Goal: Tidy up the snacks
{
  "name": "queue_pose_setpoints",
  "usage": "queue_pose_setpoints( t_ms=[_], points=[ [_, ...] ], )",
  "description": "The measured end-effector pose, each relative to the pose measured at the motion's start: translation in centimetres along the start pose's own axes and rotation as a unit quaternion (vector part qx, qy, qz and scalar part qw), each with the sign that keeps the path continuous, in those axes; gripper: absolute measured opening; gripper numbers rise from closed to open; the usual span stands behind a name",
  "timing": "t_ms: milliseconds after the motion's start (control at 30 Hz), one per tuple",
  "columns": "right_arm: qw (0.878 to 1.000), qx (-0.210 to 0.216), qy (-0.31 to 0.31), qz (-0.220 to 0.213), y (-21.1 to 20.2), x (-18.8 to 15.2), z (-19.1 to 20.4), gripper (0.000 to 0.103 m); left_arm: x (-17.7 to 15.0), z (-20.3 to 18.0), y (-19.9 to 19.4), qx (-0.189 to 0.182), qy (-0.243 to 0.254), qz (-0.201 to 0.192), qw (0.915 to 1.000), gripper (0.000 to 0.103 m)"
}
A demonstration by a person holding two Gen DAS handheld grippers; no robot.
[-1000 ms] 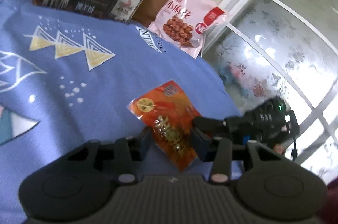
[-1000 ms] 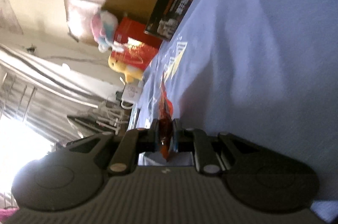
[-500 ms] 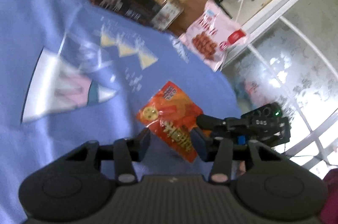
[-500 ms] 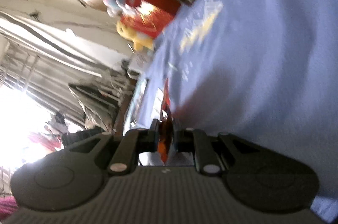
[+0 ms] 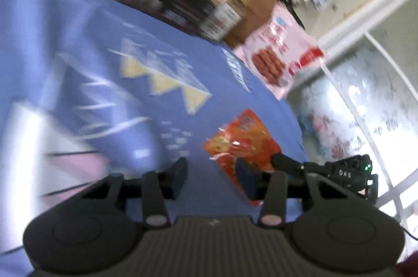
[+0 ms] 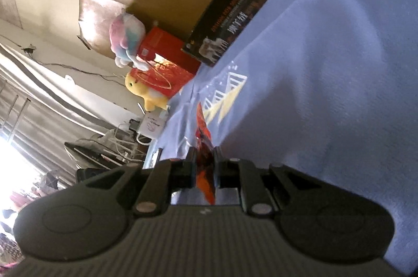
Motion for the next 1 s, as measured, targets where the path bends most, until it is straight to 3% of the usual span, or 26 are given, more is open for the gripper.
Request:
queue_pose_setpoints(
  t_ms=[167,300,467,533,567,667,733,800,1000],
  points=[
    [1.000,0.009,0.001,0.013,0.6,0.2,-0.2,0.015,-0.1,4.5,-6.6,0.034,-0.073,-0.066,0.9946,0.033],
    [0.999,0.033,-0.003,0.028,1.6,0.4,1.0,0.015,0.7,4.7,-8.7,0.061,-0.091,-0.087,0.9902,0.049],
    [0.996,0.087,0.017,0.016,1.9,2.1,3.1,0.015,2.5,-0.5,-4.5,0.004,-0.054,-0.050,0.9973,0.063],
    [0.994,0.108,0.026,0.004,1.6,3.0,3.8,0.015,3.1,-2.4,-1.6,-0.018,-0.050,-0.029,0.9981,0.082],
    [0.992,0.119,0.034,-0.001,1.4,3.4,4.0,0.015,3.3,-3.2,-0.6,-0.028,-0.049,-0.023,0.9982,0.083],
    [0.989,0.141,0.054,-0.010,1.0,4.4,4.3,0.016,3.8,-5.5,2.3,-0.060,-0.044,-0.001,0.9972,0.074],
    [0.990,0.129,0.057,-0.015,0.8,5.3,4.0,0.016,4.4,-7.1,3.5,-0.080,-0.031,0.015,0.9962,0.044],
    [0.992,0.114,0.058,-0.016,0.9,6.4,3.6,0.016,5.5,-8.0,4.0,-0.069,-0.010,0.019,0.9974,0.039],
    [0.996,0.083,0.019,-0.022,3.0,11.4,4.5,0.015,11.3,-10.1,4.4,-0.012,0.056,0.002,0.9984,0.038]
  ],
)
Point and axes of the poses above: each gripper's, at about its wrist camera, not at the fingertips, and y roughly the way its jaws point, z to its left, x to its top, the point moved 9 cm from there along y, roughly the way its jaws point, and after that the axes turned 5 degrees about -y, right-handed, at the moved point
